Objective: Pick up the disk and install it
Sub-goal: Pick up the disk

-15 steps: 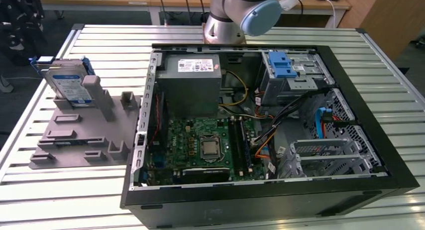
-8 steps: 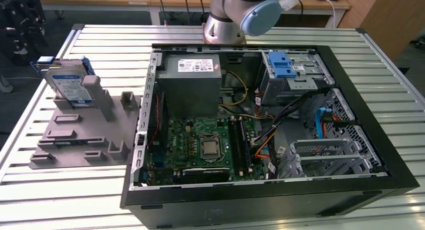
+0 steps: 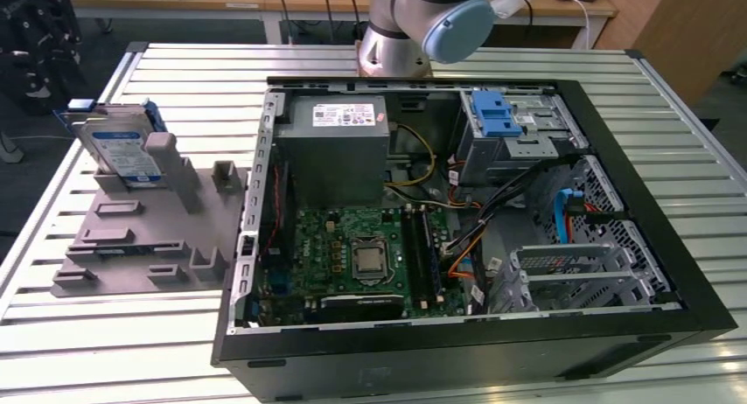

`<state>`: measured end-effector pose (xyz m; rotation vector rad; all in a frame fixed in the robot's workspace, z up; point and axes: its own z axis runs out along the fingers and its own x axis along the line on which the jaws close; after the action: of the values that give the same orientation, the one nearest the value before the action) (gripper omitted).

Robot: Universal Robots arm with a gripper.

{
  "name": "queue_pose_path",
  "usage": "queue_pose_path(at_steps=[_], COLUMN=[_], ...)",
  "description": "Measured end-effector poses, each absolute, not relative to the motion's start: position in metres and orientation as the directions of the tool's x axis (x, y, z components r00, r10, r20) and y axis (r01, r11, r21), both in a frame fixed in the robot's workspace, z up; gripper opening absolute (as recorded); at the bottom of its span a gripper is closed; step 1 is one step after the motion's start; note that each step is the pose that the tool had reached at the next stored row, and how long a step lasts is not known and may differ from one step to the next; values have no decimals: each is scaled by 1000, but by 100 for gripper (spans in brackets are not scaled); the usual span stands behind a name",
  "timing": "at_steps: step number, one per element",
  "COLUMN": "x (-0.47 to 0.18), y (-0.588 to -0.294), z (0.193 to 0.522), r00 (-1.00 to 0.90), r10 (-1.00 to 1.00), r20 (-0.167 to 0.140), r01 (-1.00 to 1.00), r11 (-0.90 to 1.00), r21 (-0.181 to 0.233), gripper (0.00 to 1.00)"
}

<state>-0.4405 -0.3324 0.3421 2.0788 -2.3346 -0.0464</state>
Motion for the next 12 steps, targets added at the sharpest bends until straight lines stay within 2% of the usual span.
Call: queue_pose_path(at_steps=[12], x=[-441], y=[-331], z=[332], r00=[-71], r10=[-997], r20=[-8], r01=[-997], r11=[71], r21=[32], gripper=[53])
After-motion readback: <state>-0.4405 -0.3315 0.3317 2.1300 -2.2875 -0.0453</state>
